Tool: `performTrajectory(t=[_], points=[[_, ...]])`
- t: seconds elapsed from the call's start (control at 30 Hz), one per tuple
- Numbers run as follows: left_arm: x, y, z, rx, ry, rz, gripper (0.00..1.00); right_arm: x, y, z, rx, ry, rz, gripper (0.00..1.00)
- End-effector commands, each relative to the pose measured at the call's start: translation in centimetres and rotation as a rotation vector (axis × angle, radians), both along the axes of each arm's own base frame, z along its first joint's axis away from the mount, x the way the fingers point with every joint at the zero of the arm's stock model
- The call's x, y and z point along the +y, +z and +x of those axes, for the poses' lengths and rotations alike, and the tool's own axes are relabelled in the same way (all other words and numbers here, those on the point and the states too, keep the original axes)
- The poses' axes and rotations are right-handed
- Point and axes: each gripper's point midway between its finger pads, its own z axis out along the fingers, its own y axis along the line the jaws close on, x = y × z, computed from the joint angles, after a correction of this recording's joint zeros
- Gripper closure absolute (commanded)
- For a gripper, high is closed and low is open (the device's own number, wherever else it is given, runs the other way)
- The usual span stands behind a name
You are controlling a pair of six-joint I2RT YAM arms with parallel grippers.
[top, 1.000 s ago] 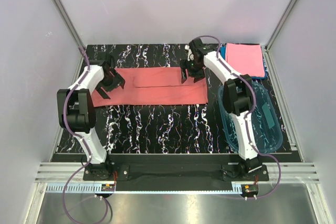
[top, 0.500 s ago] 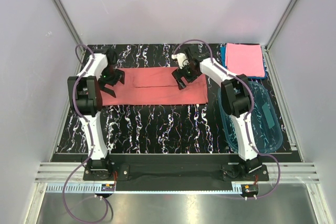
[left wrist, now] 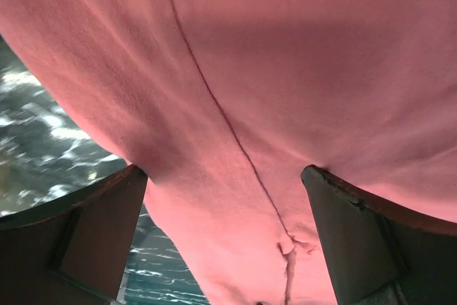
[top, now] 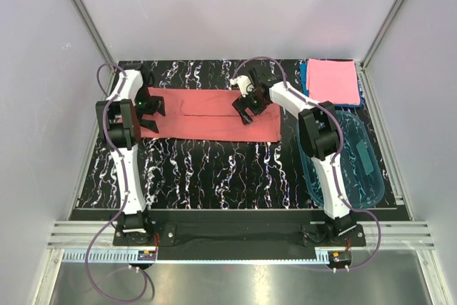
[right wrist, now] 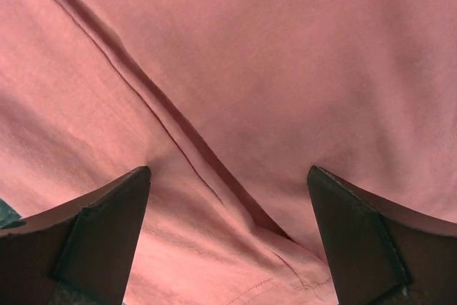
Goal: Fold and stack the t-shirts
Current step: Fold the tshirt
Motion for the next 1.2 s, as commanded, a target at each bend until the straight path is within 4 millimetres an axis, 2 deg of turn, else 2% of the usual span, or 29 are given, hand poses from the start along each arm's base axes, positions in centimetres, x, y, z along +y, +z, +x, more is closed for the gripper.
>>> performTrajectory(t=[0.0,0.03,0.13,0.17,0.27,0.3,0.33,0.4,0.43,0.5,0.53,0.57,0.63,0.7,0.73,0.77,0.8,0.83,0.93,0.97,1.03,1.07,1.1,1.17], points=[[0.7,-0.1,1.0,0.006,-0.041,0.027,0.01,-0.1,-1.5,-2.3,0.056,-0.056,-0.052,0.00],[0.8,-0.7,1.2,0.006,-0.058,0.020,0.01,-0.1,-1.7,-3.0,0.064,-0.064,-0.064,0.00],[0.8,-1.5,1.8,-0.006,-0.110,0.013,0.01,-0.4,-3.0,-7.5,0.132,-0.101,-0.125,0.00],[0.7,-2.0,2.0,-0.009,-0.142,0.012,0.01,0.0,-2.5,-8.6,0.138,-0.104,-0.130,0.00],[0.6,-2.0,3.3,-0.067,-0.266,0.067,0.01,1.0,-2.9,-13.1,0.247,-0.172,-0.146,0.00],[0.3,-2.0,3.8,-0.085,-0.302,0.080,0.01,2.2,-2.9,-15.0,0.269,-0.154,-0.153,0.00],[-0.3,-1.5,4.9,-0.128,-0.366,0.092,0.01,2.4,-3.4,-16.6,0.304,-0.157,-0.165,0.00],[-0.3,-1.3,6.0,-0.162,-0.435,0.123,0.01,5.0,-2.8,-19.9,0.341,-0.129,-0.131,0.00],[-1.2,-0.7,6.8,-0.192,-0.509,0.132,0.01,5.8,-2.8,-21.1,0.356,-0.132,-0.117,0.00],[-1.9,-0.7,7.8,-0.236,-0.603,0.133,0.01,7.9,-1.5,-22.9,0.399,-0.147,-0.062,0.00],[-2.5,-0.5,8.5,-0.270,-0.691,0.133,0.01,9.8,-0.4,-24.1,0.421,-0.120,-0.026,0.00],[-2.7,-0.5,8.7,-0.278,-0.732,0.131,0.01,10.6,0.1,-24.6,0.429,-0.101,-0.011,0.00],[-2.2,0.1,8.6,-0.269,-0.848,0.167,0.02,12.1,1.8,-25.2,0.417,-0.065,0.011,0.00],[-1.4,0.9,8.4,-0.264,-0.922,0.206,0.02,12.5,3.7,-24.5,0.377,-0.058,0.046,0.00],[-0.3,3.6,8.6,-0.283,-0.979,0.285,0.02,12.5,4.7,-24.1,0.343,-0.056,0.053,0.01],[0.1,4.1,8.0,-0.271,-1.009,0.305,0.02,12.3,6.2,-23.3,0.284,-0.054,0.063,0.00],[0.3,5.8,8.2,-0.305,-1.033,0.346,0.02,12.1,6.9,-23.0,0.259,-0.056,0.062,0.00],[1.0,9.4,8.8,-0.369,-1.049,0.438,0.02,11.5,7.8,-22.8,0.245,-0.070,0.044,0.00],[1.3,13.2,8.7,-0.414,-1.032,0.570,0.02,8.8,8.9,-21.1,0.146,-0.162,-0.070,0.00],[1.2,14.8,8.4,-0.437,-1.004,0.598,0.02,7.3,9.5,-19.8,0.072,-0.237,-0.114,0.00],[0.2,14.7,7.9,-0.453,-0.917,0.569,0.03,5.8,9.9,-19.0,0.018,-0.280,-0.135,0.00],[-0.3,13.5,7.9,-0.438,-0.897,0.538,0.06,5.0,11.2,-18.3,-0.038,-0.303,-0.129,0.00],[-1.1,12.2,7.1,-0.397,-0.888,0.494,0.06,4.4,11.6,-17.9,-0.051,-0.320,-0.121,0.00],[-2.8,11.0,7.1,-0.393,-0.783,0.392,0.08,3.7,13.0,-17.9,-0.047,-0.326,-0.091,0.00]])
